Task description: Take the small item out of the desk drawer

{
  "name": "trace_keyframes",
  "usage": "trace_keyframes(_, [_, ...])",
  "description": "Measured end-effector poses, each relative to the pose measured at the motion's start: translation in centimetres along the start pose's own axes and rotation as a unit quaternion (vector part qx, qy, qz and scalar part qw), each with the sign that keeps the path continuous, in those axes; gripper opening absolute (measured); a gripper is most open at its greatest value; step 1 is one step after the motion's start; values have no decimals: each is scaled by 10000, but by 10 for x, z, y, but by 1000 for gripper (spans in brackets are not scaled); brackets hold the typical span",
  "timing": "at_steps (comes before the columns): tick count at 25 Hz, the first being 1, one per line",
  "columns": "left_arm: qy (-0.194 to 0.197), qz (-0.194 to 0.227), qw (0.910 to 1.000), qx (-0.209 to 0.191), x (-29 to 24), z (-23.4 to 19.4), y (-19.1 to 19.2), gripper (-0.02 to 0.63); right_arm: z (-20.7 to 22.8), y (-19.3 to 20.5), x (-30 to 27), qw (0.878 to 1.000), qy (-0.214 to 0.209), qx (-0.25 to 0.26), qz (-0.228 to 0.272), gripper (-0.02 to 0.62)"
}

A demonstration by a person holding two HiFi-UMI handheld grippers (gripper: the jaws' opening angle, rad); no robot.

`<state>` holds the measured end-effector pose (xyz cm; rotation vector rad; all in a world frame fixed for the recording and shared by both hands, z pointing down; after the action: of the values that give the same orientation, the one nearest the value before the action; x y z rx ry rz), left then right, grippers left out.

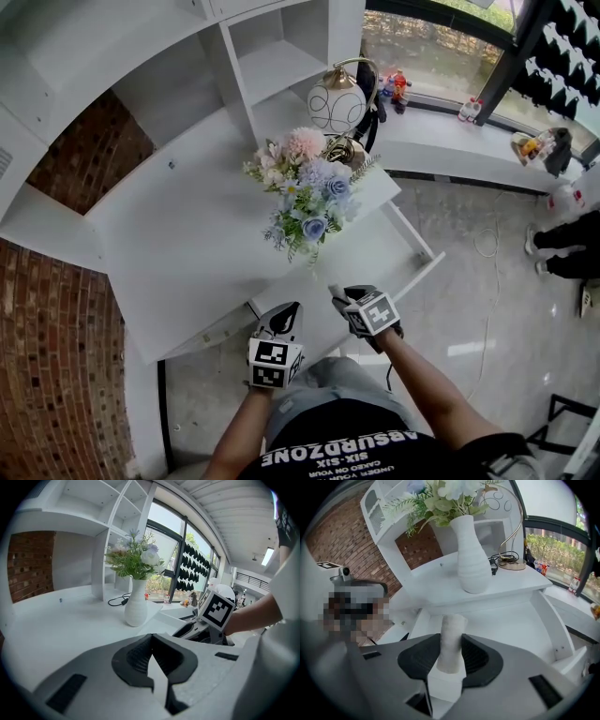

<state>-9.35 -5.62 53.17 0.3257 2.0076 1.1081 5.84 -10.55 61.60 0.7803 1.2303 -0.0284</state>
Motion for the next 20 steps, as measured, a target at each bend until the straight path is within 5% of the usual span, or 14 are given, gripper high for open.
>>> trace_keyframes(20, [33,235,9996,171,10,8,-3,3,-33,-9,67,9941,-108,-318,1028,137])
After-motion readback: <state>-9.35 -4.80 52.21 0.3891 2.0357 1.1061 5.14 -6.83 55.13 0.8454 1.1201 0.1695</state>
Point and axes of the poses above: the fingertips, and each gripper's own axes: x backward along the fingers, z to its right, y out of its underside, the point moved 6 cm from there along x, backward along the fingers, and after that the axes turned 13 degrees about y, right-handed, at the moved point
